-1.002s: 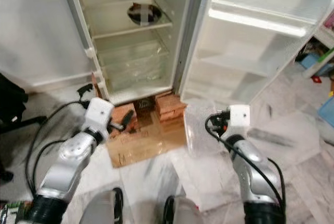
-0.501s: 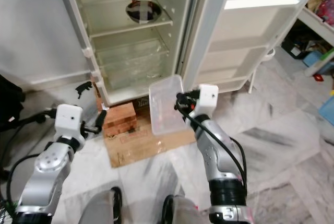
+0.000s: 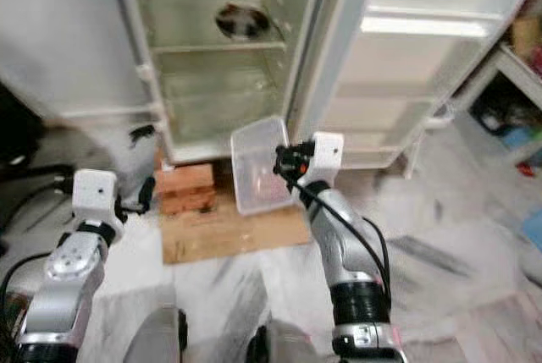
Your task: Restocking fridge
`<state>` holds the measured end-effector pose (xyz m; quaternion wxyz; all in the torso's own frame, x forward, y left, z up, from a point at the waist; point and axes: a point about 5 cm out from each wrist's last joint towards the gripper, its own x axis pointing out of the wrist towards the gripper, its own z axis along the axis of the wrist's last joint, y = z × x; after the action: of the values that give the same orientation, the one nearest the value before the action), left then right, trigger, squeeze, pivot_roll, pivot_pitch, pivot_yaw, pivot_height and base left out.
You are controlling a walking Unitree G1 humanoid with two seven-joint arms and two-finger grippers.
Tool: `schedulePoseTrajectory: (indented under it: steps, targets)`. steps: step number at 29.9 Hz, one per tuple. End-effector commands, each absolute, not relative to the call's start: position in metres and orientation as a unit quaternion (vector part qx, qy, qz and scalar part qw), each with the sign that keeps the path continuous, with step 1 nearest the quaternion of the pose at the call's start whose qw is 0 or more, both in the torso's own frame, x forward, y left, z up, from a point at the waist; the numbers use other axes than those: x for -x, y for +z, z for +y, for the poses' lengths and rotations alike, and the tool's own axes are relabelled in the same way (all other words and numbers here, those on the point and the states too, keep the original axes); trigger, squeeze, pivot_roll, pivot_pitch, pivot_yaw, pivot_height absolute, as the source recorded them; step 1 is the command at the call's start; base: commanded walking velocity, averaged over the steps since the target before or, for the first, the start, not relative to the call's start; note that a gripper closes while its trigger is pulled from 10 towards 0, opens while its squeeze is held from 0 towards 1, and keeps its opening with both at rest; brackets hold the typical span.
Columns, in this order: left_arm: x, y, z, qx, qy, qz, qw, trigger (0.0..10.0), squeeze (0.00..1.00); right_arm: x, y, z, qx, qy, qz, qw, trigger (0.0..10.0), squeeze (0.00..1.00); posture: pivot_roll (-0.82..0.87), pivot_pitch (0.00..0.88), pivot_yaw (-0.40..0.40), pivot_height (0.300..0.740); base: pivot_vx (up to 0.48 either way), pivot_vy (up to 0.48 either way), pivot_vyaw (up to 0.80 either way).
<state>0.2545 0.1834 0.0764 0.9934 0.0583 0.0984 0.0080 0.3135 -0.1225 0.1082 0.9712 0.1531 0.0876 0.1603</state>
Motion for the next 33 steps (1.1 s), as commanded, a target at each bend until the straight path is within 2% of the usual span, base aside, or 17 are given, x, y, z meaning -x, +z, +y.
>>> schedulePoseTrajectory:
  steps: [1,11,13,18,23,33]
  targets:
    - [-0.253,0.077,0.184,-0.065,0.014,0.098,0.993,10.0,0.00,-0.313,0.105,-0.127,-0.151,0.156,0.092,0.972,10.0,0.00,0.11,0.146,-0.105,0.740,0.000,0.000,0.00]
    - [-0.235,0.080,0.219,-0.076,0.138,0.078,0.984,10.0,0.00,-0.312,0.104,-0.127,-0.179,0.150,0.093,0.968,10.0,0.00,0.11,0.153,-0.100,0.740,0.000,0.000,0.00]
    - [-0.228,0.082,0.225,-0.032,0.153,0.078,0.985,10.0,0.00,-0.309,0.100,-0.132,-0.191,0.136,0.100,0.967,10.0,0.00,0.11,0.153,-0.095,0.740,0.000,0.000,0.00]
    - [-0.218,0.081,0.222,-0.027,0.129,0.082,0.988,10.0,0.00,-0.303,0.093,-0.132,-0.227,0.125,0.114,0.959,10.0,0.00,0.12,0.159,-0.093,0.740,0.000,0.000,0.00]
    - [-0.220,0.083,0.219,-0.019,0.119,0.076,0.990,10.0,0.00,-0.303,0.096,-0.121,-0.219,0.155,0.107,0.957,10.0,0.00,0.13,0.161,-0.092,0.740,0.000,0.000,0.00]
    - [-0.220,0.082,0.214,-0.012,0.107,0.079,0.991,10.0,0.00,-0.307,0.100,-0.122,-0.218,0.161,0.105,0.957,10.0,0.00,0.12,0.168,-0.093,0.740,0.257,0.000,0.71]
